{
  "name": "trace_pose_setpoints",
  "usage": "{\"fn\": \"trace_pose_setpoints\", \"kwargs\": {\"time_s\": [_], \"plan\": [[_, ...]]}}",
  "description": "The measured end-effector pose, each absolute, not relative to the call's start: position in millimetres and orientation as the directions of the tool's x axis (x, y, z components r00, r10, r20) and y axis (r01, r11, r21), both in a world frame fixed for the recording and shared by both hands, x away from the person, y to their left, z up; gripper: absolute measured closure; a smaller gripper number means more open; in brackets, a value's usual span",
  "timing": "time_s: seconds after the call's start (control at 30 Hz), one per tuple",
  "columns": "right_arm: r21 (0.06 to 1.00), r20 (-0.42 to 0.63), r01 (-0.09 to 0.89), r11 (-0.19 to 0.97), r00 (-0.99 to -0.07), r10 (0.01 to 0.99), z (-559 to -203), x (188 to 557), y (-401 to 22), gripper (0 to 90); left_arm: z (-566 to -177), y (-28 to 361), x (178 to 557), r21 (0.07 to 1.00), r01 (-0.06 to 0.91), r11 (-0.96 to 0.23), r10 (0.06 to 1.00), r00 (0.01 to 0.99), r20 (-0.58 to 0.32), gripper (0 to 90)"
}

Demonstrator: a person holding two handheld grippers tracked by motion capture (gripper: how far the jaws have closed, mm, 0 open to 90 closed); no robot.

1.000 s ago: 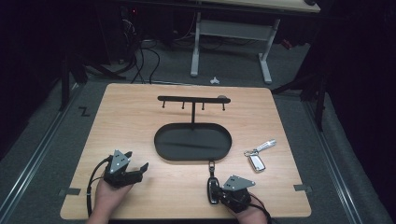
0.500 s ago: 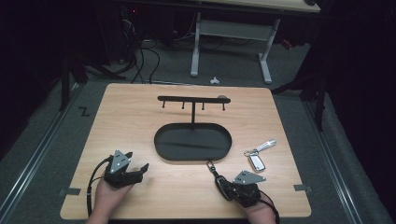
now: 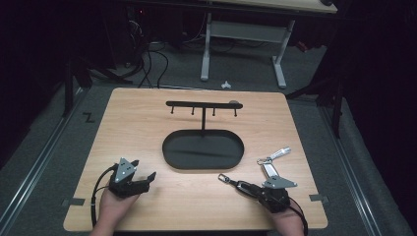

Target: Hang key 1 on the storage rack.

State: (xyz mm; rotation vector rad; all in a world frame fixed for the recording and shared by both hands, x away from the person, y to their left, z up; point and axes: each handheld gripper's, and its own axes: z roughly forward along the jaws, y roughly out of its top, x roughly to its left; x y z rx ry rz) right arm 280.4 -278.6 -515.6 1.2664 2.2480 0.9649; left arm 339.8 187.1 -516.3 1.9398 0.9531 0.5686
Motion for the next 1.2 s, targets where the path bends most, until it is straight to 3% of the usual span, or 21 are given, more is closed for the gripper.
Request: {"fn": "trace_pose_setpoints", "kwargs": {"time_s": [0.4, 0.67, 0.73, 1.2], "plan": [[0.741, 0.013, 0.589, 0.323, -0.493, 0.87, -512, 281, -287, 89.9, -517, 187, 340, 0.858, 0.398, -0.324, 0.799, 0.601, 0.023, 22.5], [0.746, 0.003, 0.59, 0.31, -0.468, 0.884, -507, 283, -291, 80.1, -517, 186, 340, 0.856, 0.398, -0.329, 0.797, 0.604, 0.026, 22.5], [0.732, -0.004, 0.603, 0.317, -0.461, 0.887, -505, 286, -292, 75.0, -518, 187, 339, 0.856, 0.401, -0.326, 0.799, 0.601, 0.022, 22.5], [0.597, -0.061, 0.675, 0.434, -0.501, 0.863, -485, 307, -290, 66.3, -517, 191, 336, 0.859, 0.394, -0.328, 0.802, 0.597, 0.033, 22.5]]}}
